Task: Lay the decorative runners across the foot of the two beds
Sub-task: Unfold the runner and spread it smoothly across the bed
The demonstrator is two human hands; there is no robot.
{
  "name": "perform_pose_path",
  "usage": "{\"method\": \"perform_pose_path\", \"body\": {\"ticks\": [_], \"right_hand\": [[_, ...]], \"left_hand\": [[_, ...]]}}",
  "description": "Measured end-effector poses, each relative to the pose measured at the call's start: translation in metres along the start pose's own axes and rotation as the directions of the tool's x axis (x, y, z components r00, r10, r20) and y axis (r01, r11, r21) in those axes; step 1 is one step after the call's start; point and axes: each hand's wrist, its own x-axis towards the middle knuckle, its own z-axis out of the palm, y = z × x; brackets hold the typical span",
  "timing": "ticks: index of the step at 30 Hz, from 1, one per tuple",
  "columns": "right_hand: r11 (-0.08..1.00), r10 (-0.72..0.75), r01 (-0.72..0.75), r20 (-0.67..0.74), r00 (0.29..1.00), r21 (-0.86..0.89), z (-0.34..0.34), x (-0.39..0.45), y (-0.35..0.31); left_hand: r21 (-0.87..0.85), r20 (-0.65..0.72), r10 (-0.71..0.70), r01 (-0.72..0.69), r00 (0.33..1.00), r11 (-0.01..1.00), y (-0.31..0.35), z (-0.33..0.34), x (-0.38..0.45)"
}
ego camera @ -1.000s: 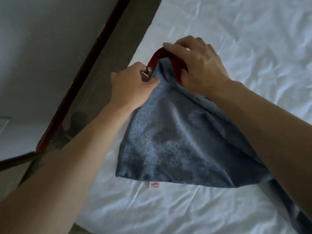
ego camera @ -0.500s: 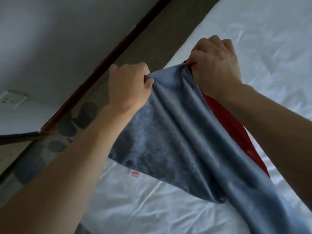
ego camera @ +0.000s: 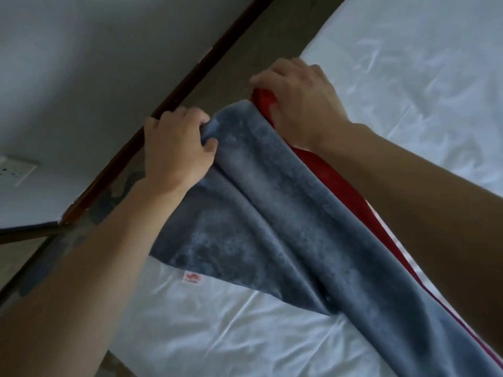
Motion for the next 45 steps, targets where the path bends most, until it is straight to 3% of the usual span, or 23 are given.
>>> {"method": "perform_pose_path", "body": {"ticks": [3,7,12,16,19,23,26,29,32,34,36,39,41,45], "right_hand": [[0.981,0.194,-0.192,-0.063,0.979,0.032,-0.021,-0.055,0.036],[0.918,0.395,-0.395,-0.016,0.919,-0.023,-0.051,-0.161,0.089],[0.824,0.564,-0.561,0.028,0.825,-0.086,-0.066,-0.311,0.112],[0.754,0.656,-0.652,0.074,0.751,-0.074,-0.061,-0.417,0.105],[0.707,0.704,-0.696,0.221,0.675,-0.124,-0.050,-0.478,0.091],[0.657,0.741,-0.748,0.264,0.617,-0.097,-0.039,-0.533,0.072],[0.668,0.733,-0.741,0.231,0.640,-0.066,-0.037,-0.550,0.068],[0.684,0.719,-0.728,0.211,0.662,-0.042,-0.040,-0.555,0.072],[0.660,0.751,-0.751,0.031,0.659,-0.016,-0.053,-0.560,0.084],[0.656,0.751,-0.755,-0.089,0.655,-0.022,-0.065,-0.564,0.096],[0.709,0.701,-0.704,-0.078,0.709,-0.039,-0.072,-0.569,0.103],[0.805,0.591,-0.593,0.091,0.801,-0.013,-0.068,-0.577,0.098],[0.803,0.587,-0.594,0.118,0.801,0.043,-0.060,-0.583,0.095],[0.757,0.641,-0.643,0.058,0.765,0.120,-0.051,-0.586,0.110]], "left_hand": [[-0.045,-0.098,0.155,-0.160,0.983,0.986,0.055,-0.002,0.002],[-0.080,-0.070,0.439,-0.444,0.896,0.893,0.163,0.010,-0.011],[-0.099,0.172,0.742,-0.738,0.648,0.667,0.277,0.059,-0.074],[-0.035,0.378,0.805,-0.862,0.458,0.506,0.329,0.105,-0.144],[-0.034,0.461,0.801,-0.894,0.382,0.446,0.353,0.127,-0.189],[0.020,0.514,0.769,-0.901,0.381,0.433,0.367,0.136,-0.227],[0.058,0.500,0.764,-0.896,0.408,0.440,0.373,0.133,-0.243],[0.044,0.283,0.839,-0.880,0.465,0.473,0.378,0.123,-0.251],[0.087,0.001,0.848,-0.845,0.530,0.528,0.381,0.117,-0.256],[0.132,-0.068,0.834,-0.824,0.547,0.551,0.387,0.117,-0.263],[0.130,-0.007,0.838,-0.830,0.546,0.542,0.392,0.119,-0.273],[0.092,0.213,0.820,-0.847,0.530,0.524,0.389,0.126,-0.282],[0.068,0.297,0.782,-0.829,0.548,0.555,0.382,0.130,-0.286],[0.061,0.303,0.730,-0.777,0.613,0.627,0.392,0.129,-0.279]]}}
